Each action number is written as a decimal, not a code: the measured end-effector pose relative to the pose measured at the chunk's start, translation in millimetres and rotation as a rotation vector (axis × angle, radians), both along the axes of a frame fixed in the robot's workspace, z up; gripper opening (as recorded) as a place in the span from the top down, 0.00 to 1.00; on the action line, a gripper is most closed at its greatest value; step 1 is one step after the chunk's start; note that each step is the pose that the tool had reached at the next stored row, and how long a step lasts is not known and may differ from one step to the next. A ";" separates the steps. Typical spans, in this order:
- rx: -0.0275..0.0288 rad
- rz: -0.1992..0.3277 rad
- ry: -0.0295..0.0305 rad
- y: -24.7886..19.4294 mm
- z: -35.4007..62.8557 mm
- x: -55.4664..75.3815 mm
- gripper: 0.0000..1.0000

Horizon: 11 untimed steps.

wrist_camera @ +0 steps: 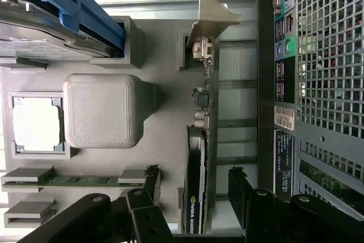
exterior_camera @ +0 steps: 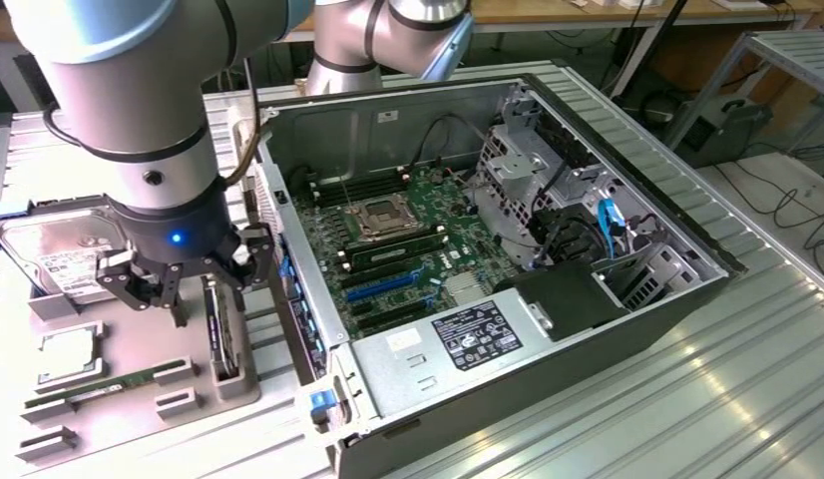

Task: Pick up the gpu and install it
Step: 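Pick up the gpu and move the gpu toward the slot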

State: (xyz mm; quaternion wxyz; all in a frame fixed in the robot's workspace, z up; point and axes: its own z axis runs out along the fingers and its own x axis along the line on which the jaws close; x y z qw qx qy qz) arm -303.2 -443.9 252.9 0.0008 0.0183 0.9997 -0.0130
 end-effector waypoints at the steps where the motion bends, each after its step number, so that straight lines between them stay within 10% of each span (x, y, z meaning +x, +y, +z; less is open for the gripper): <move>1: 0.0000 0.000 0.0000 0.0 -1.9 0.0 0.40; 6: 0.0000 0.000 0.0000 0.0 -14.6 0.0 0.40; 9: -0.0188 -0.005 0.0009 10.5 -30.8 1.2 0.40; 11: -0.0205 -0.012 0.0011 10.6 -36.8 1.3 0.40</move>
